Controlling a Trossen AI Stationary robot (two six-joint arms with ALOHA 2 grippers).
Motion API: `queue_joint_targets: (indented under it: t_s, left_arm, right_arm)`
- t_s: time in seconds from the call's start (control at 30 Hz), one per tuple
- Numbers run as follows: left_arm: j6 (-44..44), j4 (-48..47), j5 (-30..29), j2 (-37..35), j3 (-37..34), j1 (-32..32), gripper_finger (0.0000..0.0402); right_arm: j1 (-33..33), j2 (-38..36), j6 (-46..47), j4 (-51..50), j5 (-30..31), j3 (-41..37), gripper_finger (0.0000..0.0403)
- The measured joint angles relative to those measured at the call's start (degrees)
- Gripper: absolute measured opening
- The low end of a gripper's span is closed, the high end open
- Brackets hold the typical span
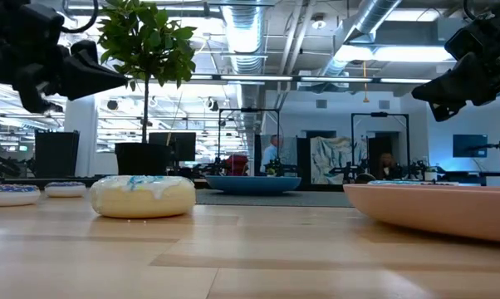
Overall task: Pick & Place donuts
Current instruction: Put the small blue donut into the blue plate
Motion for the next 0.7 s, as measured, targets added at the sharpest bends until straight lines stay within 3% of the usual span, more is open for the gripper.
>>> queue_joint_targets:
  t_s: [0.5, 0.7]
  left_arm:
    - [-51.0, -0.1, 7.4, 0.0, -0.2, 0.0, 0.0009]
    - [-58.6, 0.3, 4.9, 0.0, -0.2, 0.0, 0.0009]
  right_arm:
    - [0.0, 0.0, 0.0, 0.0, 0.0, 0.0, 0.0000]
    - [0.0, 0.0, 0.0, 0.0, 0.0, 0.0, 0.0000]
